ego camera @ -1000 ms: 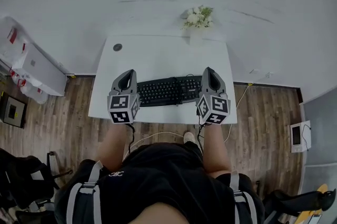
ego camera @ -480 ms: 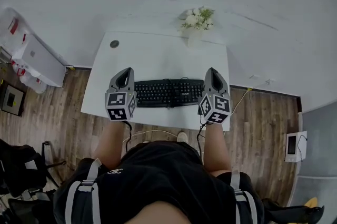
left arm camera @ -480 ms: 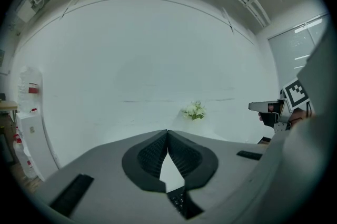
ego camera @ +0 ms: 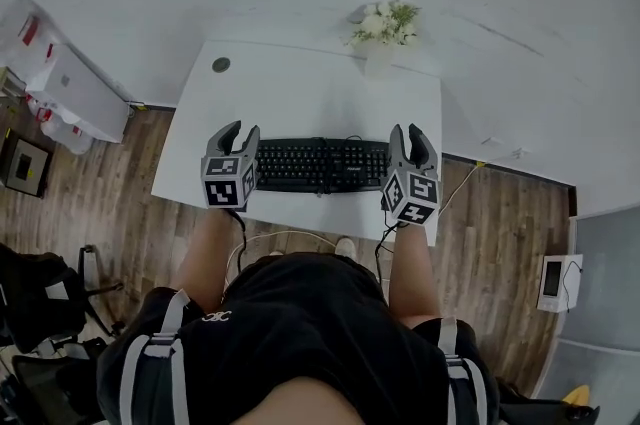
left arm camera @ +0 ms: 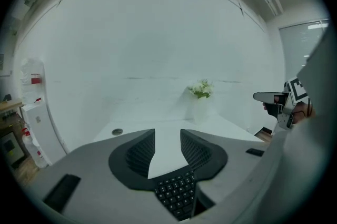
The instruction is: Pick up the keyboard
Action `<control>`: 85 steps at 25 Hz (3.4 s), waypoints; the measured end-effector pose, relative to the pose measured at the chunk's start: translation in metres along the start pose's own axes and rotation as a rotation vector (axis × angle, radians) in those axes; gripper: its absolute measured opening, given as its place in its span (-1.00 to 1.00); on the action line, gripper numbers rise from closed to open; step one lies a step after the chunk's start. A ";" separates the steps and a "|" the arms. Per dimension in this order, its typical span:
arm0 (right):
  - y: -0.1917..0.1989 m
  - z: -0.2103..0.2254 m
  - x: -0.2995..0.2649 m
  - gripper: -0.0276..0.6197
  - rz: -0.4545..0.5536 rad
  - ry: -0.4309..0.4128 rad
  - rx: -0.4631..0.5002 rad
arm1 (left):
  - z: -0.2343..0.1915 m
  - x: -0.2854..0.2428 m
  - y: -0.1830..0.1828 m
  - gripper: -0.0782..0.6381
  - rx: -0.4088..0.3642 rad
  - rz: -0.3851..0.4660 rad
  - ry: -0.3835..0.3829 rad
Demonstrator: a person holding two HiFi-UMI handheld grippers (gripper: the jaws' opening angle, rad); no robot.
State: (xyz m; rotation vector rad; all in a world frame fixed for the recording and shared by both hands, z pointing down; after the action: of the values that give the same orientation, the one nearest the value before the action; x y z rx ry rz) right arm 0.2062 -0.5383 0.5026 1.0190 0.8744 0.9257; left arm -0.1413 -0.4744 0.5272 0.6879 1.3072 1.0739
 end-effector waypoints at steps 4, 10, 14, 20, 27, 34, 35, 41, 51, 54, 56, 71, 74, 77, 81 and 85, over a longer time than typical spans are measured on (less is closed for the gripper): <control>0.028 0.022 -0.011 -0.54 -0.076 0.027 0.003 | -0.004 -0.010 0.023 -0.32 0.010 -0.064 -0.012; 0.071 0.050 -0.027 -0.54 -0.198 0.066 -0.005 | -0.009 -0.029 0.064 -0.32 0.038 -0.179 -0.013; 0.097 0.062 -0.031 -0.54 -0.270 0.088 -0.005 | -0.012 -0.038 0.098 -0.32 0.065 -0.270 -0.009; 0.131 0.079 -0.038 -0.51 -0.362 0.115 -0.018 | -0.015 -0.048 0.137 -0.32 0.087 -0.371 -0.012; 0.160 0.100 -0.044 -0.49 -0.441 0.167 -0.054 | -0.018 -0.061 0.171 -0.32 0.191 -0.426 0.029; 0.194 0.108 -0.035 -0.46 -0.574 0.167 -0.100 | -0.010 -0.066 0.194 -0.32 0.234 -0.440 0.103; 0.198 0.109 -0.034 -0.47 -0.582 0.160 -0.121 | -0.009 -0.067 0.196 -0.31 0.224 -0.443 0.113; 0.204 0.120 -0.036 -0.36 -0.593 0.116 -0.307 | -0.019 -0.069 0.210 -0.14 0.349 -0.399 0.149; 0.209 0.123 -0.050 -0.51 -0.732 -0.030 -0.507 | -0.027 -0.072 0.216 -0.13 0.452 -0.383 0.244; 0.210 0.123 -0.053 -0.52 -0.756 -0.056 -0.527 | -0.027 -0.077 0.214 -0.17 0.467 -0.410 0.285; 0.209 0.124 -0.051 -0.52 -0.760 -0.059 -0.532 | -0.023 -0.078 0.215 -0.35 0.517 -0.423 0.314; 0.207 0.120 -0.049 -0.55 -0.802 -0.064 -0.528 | -0.027 -0.077 0.215 -0.37 0.632 -0.432 0.308; 0.208 0.120 -0.037 -0.55 -0.799 -0.065 -0.526 | -0.021 -0.067 0.215 -0.38 0.611 -0.425 0.320; 0.203 0.118 -0.028 -0.55 -0.782 -0.070 -0.521 | -0.019 -0.059 0.212 -0.39 0.603 -0.408 0.325; 0.183 0.114 -0.031 -0.55 -0.720 -0.094 -0.502 | -0.025 -0.056 0.194 -0.40 0.606 -0.331 0.328; 0.149 0.105 -0.037 -0.55 -0.643 -0.135 -0.477 | -0.038 -0.053 0.162 -0.43 0.590 -0.218 0.337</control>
State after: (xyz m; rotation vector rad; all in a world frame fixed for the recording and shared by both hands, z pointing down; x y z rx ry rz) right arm 0.2571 -0.5674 0.6789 0.3406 0.7479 0.4693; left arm -0.2112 -0.4653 0.6866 0.7900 1.9791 0.6364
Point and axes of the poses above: the fingertips, and each gripper's own axes: x backward along the fingers, z to its right, y out of its underside, the point moved 5 cm from there along x, backward along the fingers, and after that the axes turned 13 degrees about -x, right-handed, at the moved point
